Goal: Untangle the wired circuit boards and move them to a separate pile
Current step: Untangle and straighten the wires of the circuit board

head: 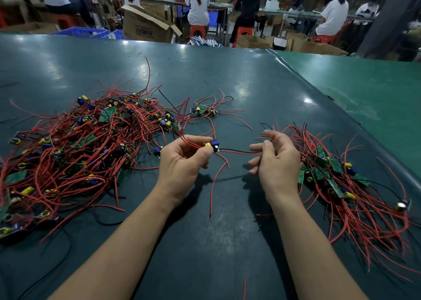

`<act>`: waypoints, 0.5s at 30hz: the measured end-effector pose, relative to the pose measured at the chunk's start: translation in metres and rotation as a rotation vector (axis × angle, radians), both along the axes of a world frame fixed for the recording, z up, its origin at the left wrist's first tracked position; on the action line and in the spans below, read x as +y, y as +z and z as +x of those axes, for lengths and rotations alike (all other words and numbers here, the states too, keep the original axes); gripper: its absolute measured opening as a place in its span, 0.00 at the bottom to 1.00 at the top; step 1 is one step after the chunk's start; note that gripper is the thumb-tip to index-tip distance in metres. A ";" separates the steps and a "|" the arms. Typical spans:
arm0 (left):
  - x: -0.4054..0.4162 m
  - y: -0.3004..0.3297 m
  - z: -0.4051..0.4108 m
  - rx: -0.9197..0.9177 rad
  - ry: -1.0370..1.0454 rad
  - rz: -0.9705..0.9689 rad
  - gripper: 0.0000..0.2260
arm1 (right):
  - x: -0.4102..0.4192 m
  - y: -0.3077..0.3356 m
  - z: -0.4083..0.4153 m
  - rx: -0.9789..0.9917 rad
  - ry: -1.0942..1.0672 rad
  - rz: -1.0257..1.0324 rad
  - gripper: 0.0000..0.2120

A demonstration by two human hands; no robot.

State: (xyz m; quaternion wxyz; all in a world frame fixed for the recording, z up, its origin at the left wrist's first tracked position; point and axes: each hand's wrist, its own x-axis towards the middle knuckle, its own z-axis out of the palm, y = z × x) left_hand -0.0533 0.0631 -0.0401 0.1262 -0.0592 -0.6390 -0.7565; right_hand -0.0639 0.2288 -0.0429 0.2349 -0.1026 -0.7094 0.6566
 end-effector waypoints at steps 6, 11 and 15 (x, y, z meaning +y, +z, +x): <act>0.000 0.000 -0.003 0.010 0.089 0.096 0.06 | -0.003 -0.002 0.003 -0.121 0.123 -0.068 0.11; -0.007 0.003 -0.006 0.014 0.251 0.135 0.08 | -0.001 -0.002 0.004 -0.138 0.068 0.420 0.20; -0.007 0.010 -0.005 -0.083 0.033 0.409 0.09 | -0.013 0.008 0.010 -0.096 0.315 0.072 0.03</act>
